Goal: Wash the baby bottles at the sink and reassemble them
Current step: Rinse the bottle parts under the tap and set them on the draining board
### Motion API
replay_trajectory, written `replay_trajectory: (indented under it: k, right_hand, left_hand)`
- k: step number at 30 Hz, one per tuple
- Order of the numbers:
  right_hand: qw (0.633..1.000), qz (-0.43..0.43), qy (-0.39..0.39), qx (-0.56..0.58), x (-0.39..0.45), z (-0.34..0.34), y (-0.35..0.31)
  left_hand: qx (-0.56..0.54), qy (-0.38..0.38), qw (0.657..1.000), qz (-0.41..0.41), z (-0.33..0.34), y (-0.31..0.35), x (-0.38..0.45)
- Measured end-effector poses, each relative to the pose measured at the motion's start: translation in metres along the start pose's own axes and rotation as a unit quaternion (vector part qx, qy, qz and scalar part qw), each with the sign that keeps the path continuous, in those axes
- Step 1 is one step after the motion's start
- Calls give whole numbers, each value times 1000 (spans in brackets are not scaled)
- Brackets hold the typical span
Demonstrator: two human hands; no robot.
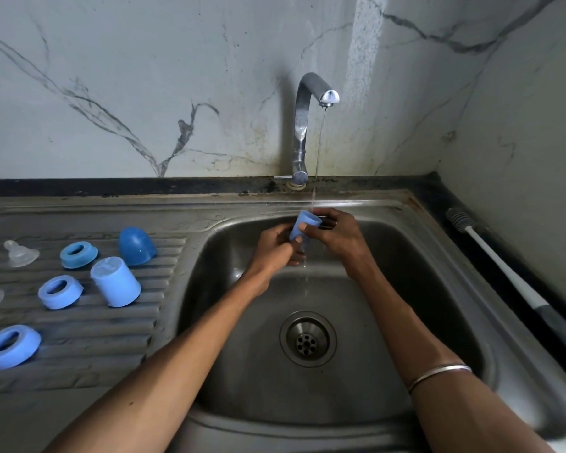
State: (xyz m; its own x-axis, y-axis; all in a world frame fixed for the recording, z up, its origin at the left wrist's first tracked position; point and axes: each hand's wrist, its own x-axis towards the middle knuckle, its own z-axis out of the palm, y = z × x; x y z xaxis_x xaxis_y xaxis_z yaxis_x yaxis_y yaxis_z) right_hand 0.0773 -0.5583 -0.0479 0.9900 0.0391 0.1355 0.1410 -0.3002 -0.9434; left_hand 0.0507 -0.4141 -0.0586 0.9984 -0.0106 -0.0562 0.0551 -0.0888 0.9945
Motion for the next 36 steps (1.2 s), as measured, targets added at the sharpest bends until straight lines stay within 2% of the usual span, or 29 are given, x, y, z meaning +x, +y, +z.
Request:
replay_trajectory:
  k: [5,15,19,23,27,31,36]
  right_hand:
    - [1000,-3,-14,13,0,1,0]
    - [999,7,-15,-39,5,-6,3]
    - [999,15,-29,-17,6,-13,5]
    - [997,51,-57,6,6,-16,8]
    - [997,58,-41,19,7,-19,7]
    - [998,45,-12,47,6,-21,7]
    - [996,55,-48,57,8,-24,10]
  left_hand:
    - [7,-21,1000,-4,4,-2,1]
    - [-10,42,997,65,4,-3,6]
    - [-3,50,996,75,3,-5,8]
    - [48,41,991,114,2,-7,9]
    - [83,65,984,143,6,-12,10]
    - [81,77,983,147,6,-13,11]
    - [66,85,985,136,4,-12,12]
